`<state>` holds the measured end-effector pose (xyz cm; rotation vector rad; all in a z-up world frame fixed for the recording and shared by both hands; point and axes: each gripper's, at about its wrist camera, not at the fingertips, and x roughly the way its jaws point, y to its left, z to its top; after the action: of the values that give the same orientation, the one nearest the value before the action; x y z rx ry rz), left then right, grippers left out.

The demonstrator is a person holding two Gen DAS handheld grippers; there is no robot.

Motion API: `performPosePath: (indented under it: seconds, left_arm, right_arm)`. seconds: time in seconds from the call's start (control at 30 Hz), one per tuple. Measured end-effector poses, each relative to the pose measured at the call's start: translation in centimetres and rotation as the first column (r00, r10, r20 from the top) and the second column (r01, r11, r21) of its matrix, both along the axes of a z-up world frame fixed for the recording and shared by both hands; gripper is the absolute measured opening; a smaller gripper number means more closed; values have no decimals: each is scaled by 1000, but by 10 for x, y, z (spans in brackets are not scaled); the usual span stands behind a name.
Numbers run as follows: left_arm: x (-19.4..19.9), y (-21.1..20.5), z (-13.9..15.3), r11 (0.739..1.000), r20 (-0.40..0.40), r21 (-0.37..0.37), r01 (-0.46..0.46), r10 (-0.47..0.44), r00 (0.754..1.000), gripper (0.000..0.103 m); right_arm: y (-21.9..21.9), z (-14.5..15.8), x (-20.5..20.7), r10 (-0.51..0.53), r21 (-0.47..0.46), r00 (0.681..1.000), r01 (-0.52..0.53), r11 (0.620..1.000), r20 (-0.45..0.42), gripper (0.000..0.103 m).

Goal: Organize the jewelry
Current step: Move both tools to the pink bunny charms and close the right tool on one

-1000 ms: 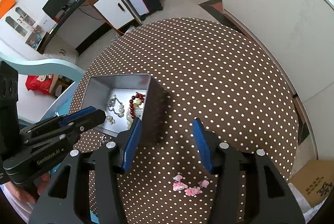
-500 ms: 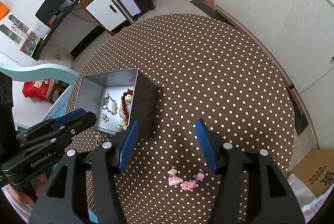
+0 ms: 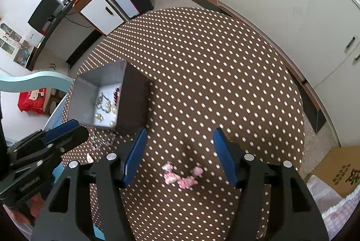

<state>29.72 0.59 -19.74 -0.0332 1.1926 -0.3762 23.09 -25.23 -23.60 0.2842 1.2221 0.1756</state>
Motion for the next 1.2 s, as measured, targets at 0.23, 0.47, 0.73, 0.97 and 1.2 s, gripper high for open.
performPosePath:
  seconds: [0.23, 0.47, 0.73, 0.97, 1.2]
  left_arm:
    - [-12, -26, -16, 998, -37, -6, 67, -67, 997, 34]
    - [-16, -50, -43, 993, -110, -6, 117, -116, 987, 34]
    - [-11, -72, -71, 987, -163, 12, 161, -157, 974, 34]
    - [-5, -86, -87, 981, -191, 33, 194, -184, 964, 19]
    - [1, -85, -95, 981, -194, 19, 193, -185, 963, 9]
  right_arm:
    - [-7, -9, -26, -13, -18, 999, 12, 1000, -40, 59]
    - [-17, -16, -46, -18, -33, 998, 16, 999, -68, 59]
    - [-37, -29, -67, -53, -57, 992, 47, 997, -113, 58]
    - [-52, -31, -72, -72, -55, 989, 65, 996, -130, 58]
    - [-42, -31, -69, -50, -49, 989, 43, 998, -142, 58]
